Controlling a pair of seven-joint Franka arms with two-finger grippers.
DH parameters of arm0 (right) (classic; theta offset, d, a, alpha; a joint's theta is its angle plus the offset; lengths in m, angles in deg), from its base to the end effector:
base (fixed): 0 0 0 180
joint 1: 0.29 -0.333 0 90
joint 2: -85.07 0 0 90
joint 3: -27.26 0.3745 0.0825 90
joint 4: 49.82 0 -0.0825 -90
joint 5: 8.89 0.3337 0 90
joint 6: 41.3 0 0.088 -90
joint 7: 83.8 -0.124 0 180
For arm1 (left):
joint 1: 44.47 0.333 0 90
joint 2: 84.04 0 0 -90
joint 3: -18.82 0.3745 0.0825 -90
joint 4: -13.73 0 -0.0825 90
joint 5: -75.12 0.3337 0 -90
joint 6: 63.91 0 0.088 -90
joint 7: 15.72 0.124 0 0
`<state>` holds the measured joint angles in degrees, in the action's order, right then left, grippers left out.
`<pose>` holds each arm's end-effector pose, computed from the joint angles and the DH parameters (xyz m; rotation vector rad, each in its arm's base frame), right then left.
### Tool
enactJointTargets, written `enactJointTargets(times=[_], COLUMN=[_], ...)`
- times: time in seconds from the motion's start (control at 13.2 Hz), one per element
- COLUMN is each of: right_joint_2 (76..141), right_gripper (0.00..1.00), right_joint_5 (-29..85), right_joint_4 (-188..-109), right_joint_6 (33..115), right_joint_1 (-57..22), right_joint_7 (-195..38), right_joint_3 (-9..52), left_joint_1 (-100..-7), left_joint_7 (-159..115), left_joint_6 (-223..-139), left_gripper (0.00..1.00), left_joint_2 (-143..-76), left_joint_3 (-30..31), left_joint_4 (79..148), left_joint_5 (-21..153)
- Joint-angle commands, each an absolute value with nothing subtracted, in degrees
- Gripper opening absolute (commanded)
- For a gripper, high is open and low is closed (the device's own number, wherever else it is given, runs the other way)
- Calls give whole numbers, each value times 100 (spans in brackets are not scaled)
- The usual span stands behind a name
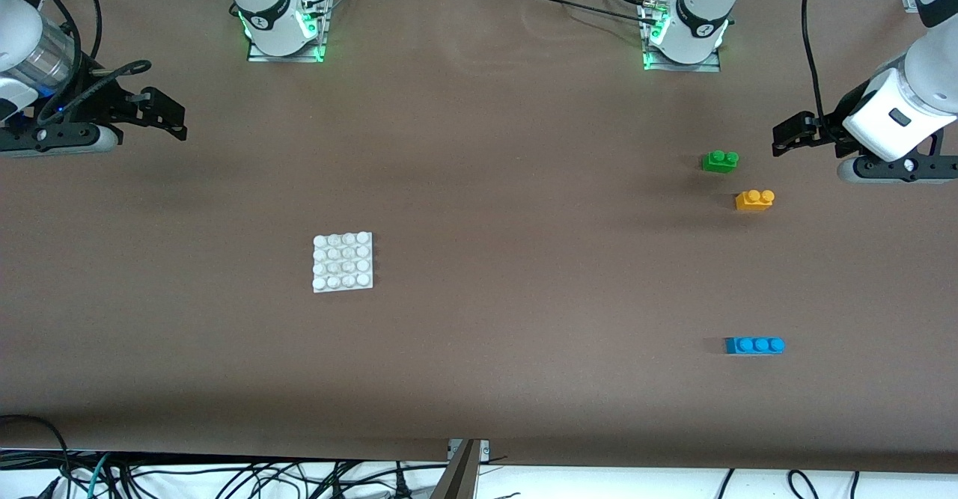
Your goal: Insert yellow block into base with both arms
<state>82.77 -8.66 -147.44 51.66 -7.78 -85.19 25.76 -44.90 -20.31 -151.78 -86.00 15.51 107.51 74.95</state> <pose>0.4874 0.0513 0.6342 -3.1360 -0.1256 0.0650 0.5047 -0.0328 0.6183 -3.1291 -0.0232 0.2152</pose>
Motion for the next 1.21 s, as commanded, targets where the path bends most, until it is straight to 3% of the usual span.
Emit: enactJointTargets(times=[0.0,1.13], right_joint_2=[8067,8006], right_gripper=[100,100], right_joint_5=[-810,-828], right_joint_4=[-14931,-15125], right_joint_6=[5134,5222], right_joint_1=[-732,-732], right_joint_7=[-8476,-8450], right_joint_3=[2603,2629], left_joint_1=[-4482,-4465], left_joint_7=[-1994,-1977], left_joint_6=[-15066,-15058], left_gripper=[100,100], left_joint_2=[-8633,-8624], left_joint_3=[1522,1531], left_joint_4=[10601,10601], left_joint_5=[7521,7521])
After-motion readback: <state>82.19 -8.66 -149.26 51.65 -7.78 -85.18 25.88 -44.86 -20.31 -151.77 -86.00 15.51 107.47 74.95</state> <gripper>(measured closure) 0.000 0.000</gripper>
